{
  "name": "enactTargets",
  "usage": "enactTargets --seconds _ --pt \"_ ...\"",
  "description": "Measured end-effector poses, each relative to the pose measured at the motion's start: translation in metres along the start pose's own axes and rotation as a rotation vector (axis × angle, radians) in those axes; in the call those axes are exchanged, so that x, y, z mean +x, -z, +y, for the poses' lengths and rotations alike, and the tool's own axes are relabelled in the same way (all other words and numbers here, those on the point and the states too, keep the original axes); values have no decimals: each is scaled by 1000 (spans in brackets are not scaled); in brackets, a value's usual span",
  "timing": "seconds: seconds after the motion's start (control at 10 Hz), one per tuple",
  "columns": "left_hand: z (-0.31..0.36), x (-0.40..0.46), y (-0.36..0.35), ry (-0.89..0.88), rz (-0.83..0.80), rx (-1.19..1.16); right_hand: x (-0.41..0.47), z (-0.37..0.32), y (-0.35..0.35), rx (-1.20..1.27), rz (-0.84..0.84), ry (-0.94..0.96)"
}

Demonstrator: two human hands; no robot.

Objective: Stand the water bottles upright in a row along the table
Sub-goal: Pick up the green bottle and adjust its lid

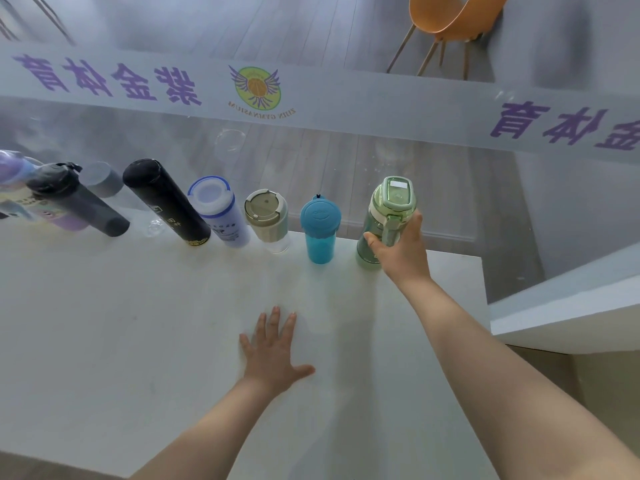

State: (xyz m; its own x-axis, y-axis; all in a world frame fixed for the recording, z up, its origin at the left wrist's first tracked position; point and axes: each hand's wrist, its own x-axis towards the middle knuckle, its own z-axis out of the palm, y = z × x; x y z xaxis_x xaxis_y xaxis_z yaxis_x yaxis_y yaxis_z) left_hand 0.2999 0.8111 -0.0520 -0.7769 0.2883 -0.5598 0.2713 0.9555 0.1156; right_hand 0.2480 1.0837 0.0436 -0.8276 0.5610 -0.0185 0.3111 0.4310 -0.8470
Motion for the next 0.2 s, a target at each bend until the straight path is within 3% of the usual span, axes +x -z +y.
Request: enactTargets --seconds 0.2 --pt "0 -7 3 -22 36 -11 -8 -4 22 -28 -151 -62"
